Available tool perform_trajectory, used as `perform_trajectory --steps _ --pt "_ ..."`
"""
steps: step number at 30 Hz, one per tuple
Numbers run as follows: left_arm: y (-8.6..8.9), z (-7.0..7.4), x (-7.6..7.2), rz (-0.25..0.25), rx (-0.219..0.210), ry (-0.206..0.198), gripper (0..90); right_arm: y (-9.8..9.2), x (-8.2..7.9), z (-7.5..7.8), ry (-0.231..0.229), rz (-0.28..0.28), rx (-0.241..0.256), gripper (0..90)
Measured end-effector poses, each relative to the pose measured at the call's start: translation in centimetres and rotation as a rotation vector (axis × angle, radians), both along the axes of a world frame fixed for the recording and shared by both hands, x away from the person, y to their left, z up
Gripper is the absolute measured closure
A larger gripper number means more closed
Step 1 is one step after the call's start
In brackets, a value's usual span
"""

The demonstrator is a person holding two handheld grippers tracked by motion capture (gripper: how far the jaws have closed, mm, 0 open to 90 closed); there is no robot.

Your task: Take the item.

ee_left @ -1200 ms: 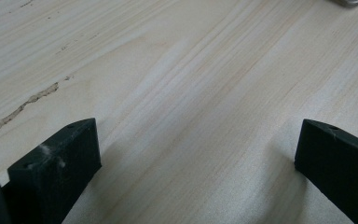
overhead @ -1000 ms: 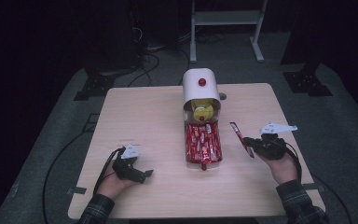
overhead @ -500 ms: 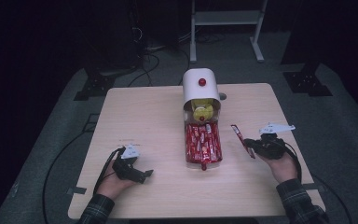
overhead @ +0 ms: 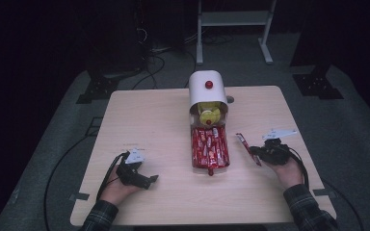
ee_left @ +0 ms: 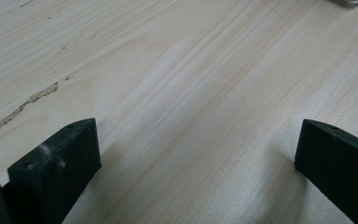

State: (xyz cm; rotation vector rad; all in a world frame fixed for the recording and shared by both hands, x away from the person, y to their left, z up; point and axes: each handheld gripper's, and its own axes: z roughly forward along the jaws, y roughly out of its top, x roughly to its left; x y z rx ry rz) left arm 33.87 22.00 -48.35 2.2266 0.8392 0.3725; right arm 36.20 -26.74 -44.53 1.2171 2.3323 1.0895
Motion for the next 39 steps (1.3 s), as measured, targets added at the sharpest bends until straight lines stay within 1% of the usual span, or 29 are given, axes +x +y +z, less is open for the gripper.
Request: perform_trajectory --steps 8,14,17,28,32,34,36,37,38,39 --pt "0.0 0.0 0.0 0.0 0.0 0.0 0.0 0.4 0.2 -0.7 0.027 0.015 -0.016 87.8" --pt "0.0 0.0 0.0 0.0 0.0 0.0 0.0 0.5 0.3 -1.0 0.039 0.013 -0.013 87.8" --pt "0.0 0.0 0.0 0.0 0.0 0.0 0.0 0.6 0.4 -1.2 0.055 0.013 -0.017 87.7" --pt "0.0 0.0 0.0 0.0 0.0 0.0 0.0 0.7 0.5 -1.5 0.071 0.017 -0.032 86.0" --pt "0.0 0.0 0.0 0.0 0.0 0.0 0.0 0.6 0.5 -1.5 0.07 0.02 -0.029 78.3" --pt "0.0 0.0 0.0 0.0 0.0 0.0 0.0 0.6 0.5 -1.5 0.069 0.02 -0.028 77.5" --pt "0.0 0.0 0.0 0.0 0.001 0.0 0.0 0.5 0.4 -1.3 0.059 0.02 -0.021 71.6" --pt "0.0 0.0 0.0 0.0 0.0 0.0 0.0 0.5 0.4 -1.3 0.059 0.02 -0.021 71.6" --pt "0.0 0.0 0.0 0.0 0.0 0.0 0.0 0.4 0.4 -1.2 0.054 0.015 -0.012 66.1" --pt "0.0 0.0 0.0 0.0 0.0 0.0 0.0 0.4 0.4 -1.2 0.054 0.015 -0.012 66.1"
